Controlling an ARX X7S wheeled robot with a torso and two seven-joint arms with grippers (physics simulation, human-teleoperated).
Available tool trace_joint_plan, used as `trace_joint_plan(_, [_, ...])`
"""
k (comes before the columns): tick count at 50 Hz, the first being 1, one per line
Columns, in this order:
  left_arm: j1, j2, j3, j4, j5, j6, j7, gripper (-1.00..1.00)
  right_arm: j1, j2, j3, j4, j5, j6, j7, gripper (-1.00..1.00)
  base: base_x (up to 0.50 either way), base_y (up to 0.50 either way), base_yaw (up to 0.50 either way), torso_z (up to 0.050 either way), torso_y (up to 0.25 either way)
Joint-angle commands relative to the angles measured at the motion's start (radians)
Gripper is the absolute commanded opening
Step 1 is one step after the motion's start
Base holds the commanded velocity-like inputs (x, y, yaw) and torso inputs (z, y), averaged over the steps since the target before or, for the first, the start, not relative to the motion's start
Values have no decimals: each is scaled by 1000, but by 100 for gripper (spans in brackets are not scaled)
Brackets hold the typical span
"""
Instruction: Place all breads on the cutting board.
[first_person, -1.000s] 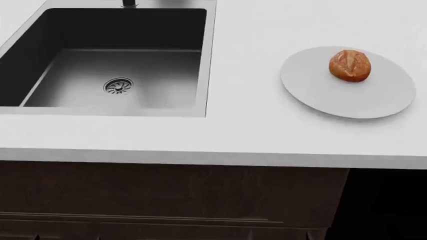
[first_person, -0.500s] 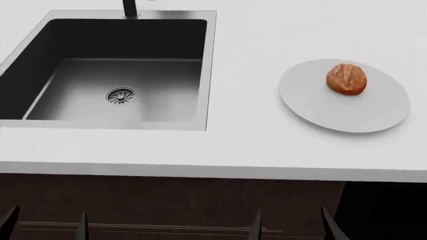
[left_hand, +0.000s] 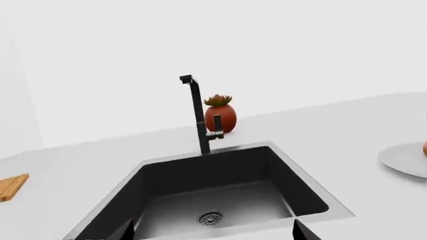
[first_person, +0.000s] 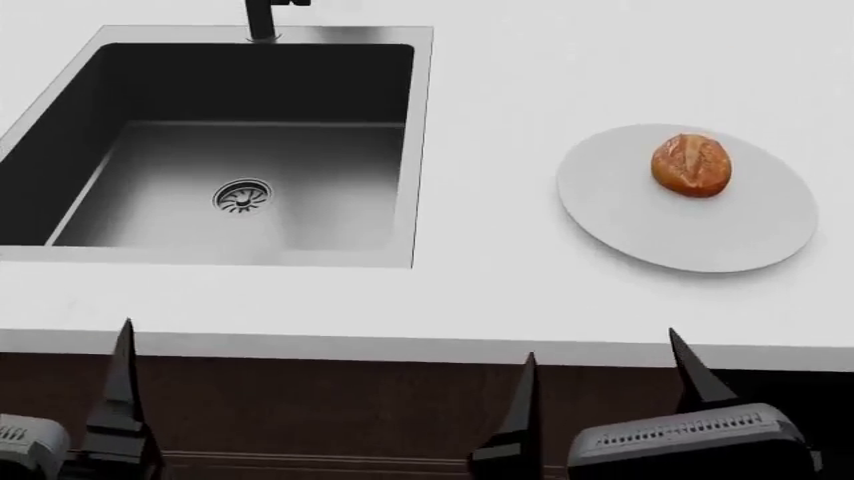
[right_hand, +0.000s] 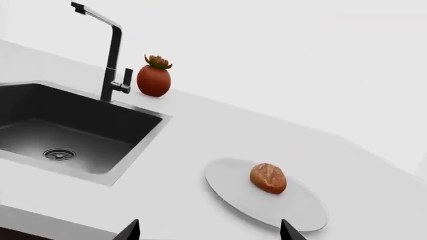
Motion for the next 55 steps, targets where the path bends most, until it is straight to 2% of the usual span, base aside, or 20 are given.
trace_joint_plan(1, [-137, -5, -11, 57, -13, -186, 39, 100, 85, 17, 25, -71, -40, 127, -27, 100, 0, 0, 0, 48, 86])
trace_joint_plan(4, [-145, -7, -16, 58, -19, -189, 41, 100, 106, 22, 23, -84, -47, 168, -26, 100, 0, -439, 0, 48, 89])
trace_joint_plan(8, [-124, -1, -24, 34, -27, -156, 40, 100, 95, 25, 23, -83, -50, 162, -21, 100, 0, -500, 0, 47, 88])
trace_joint_plan(55, [-134, -24, -18, 65, -52, -188, 15, 100, 100, 65, -13, -133, -82, 160, 4, 100, 31, -500, 0, 47, 88])
